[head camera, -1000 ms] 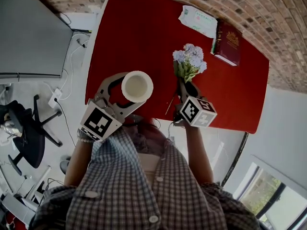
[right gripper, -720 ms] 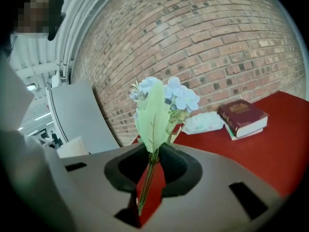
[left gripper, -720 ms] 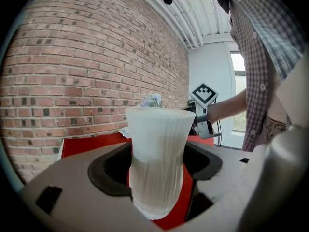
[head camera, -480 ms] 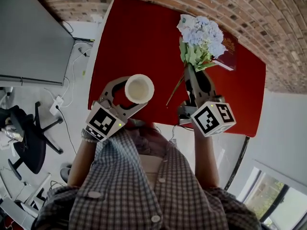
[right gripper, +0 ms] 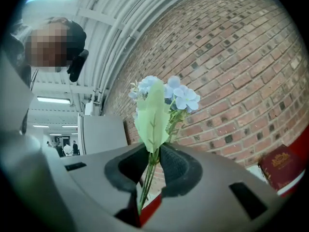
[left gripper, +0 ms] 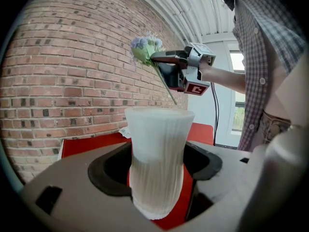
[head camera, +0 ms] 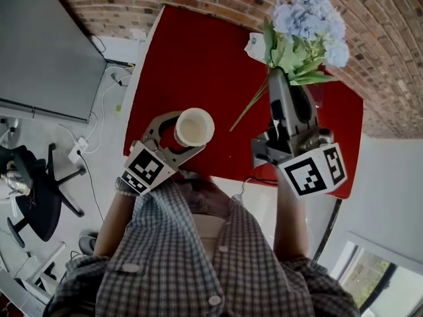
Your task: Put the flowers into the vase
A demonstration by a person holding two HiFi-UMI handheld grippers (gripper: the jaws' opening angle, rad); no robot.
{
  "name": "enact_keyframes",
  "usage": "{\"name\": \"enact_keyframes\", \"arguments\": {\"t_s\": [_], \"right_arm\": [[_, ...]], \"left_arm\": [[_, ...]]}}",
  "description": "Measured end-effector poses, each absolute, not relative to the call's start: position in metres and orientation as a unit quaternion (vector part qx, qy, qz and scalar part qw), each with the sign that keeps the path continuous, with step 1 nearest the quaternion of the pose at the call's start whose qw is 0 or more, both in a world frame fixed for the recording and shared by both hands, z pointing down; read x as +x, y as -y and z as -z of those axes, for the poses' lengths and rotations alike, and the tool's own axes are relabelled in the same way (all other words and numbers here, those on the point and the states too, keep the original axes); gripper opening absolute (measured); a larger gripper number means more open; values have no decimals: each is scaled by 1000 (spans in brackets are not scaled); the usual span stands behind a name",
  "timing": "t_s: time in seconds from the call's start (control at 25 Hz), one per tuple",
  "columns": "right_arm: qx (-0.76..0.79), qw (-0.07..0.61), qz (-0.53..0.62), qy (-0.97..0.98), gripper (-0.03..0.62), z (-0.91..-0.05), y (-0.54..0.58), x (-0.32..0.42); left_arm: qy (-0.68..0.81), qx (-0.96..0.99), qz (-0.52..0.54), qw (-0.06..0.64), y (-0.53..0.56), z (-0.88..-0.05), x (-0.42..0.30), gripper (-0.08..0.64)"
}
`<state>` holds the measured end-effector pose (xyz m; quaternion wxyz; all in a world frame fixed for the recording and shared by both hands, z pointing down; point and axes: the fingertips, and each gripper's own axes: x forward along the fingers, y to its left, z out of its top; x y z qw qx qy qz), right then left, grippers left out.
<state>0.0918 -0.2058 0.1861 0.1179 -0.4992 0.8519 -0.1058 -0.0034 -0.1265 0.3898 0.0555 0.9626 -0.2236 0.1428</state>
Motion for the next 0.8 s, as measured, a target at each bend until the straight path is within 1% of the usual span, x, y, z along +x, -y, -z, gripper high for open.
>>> {"name": "enact_keyframes", "arguments": {"t_s": [0.24, 0.48, 0.6, 0.8], "right_arm": [[-459, 154, 79, -872, 74, -154, 207, 65], [-428, 168, 65, -886, 75, -165, 201, 36], [-416, 158, 66, -893, 75, -184, 196, 22], [-396, 123, 56, -908, 74, -218, 185, 7]], "left_arm": [[222, 963, -145, 55, 129, -390, -3, 335], [222, 963, -144, 57, 130, -389, -4, 335], [223, 963, -143, 59, 130, -389, -5, 336], [225, 962, -142, 60, 130, -389, -6, 335]]}}
